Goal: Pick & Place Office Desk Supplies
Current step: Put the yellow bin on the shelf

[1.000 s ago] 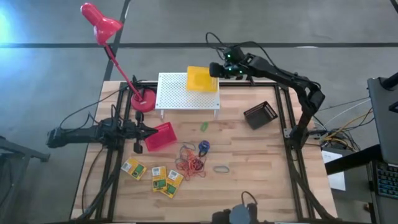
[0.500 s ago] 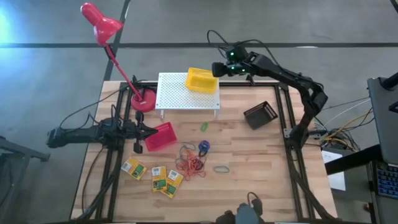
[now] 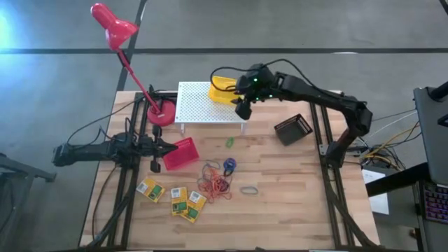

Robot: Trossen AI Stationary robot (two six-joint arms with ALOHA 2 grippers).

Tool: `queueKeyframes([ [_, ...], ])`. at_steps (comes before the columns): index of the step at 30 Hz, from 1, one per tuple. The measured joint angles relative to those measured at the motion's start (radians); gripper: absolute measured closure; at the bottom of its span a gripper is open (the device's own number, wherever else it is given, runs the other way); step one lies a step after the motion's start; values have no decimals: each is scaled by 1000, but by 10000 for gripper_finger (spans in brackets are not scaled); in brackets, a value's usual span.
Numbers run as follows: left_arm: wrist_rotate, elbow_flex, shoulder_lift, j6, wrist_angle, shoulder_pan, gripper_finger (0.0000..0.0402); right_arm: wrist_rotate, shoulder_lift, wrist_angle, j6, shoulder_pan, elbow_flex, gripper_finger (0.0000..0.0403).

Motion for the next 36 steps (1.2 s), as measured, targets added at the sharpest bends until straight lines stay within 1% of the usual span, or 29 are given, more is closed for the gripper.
queueKeyframes([
  [3, 0, 0, 0, 0, 0, 0, 378, -37, 68, -29, -20, -15, 33, 218],
  [9, 0, 0, 0, 0, 0, 0, 378, -27, 189, -93, -101, -21, 177, 218],
  [11, 0, 0, 0, 0, 0, 0, 378, 0, 233, -137, -121, -21, 232, 218],
  [15, 0, 0, 0, 0, 0, 0, 378, 2, 314, -266, -149, -21, 356, 226],
  [18, 0, 0, 0, 0, 0, 0, 378, 12, 372, -368, -170, -21, 445, 246],
  [20, 0, 0, 0, 0, 0, 0, 378, 20, 402, -420, -190, -21, 492, 267],
  [25, 0, 0, 0, 0, 0, 0, 378, 23, 445, -490, -242, -20, 572, 341],
  [28, 0, 0, 0, 0, 0, 0, 378, 23, 446, -512, -290, -24, 585, 382],
  [30, 0, 0, 0, 0, 0, 0, 378, 24, 434, -517, -315, -26, 585, 387],
  [36, 0, 0, 0, 0, 0, 0, 378, 23, 410, -573, -351, -46, 586, 384],
])
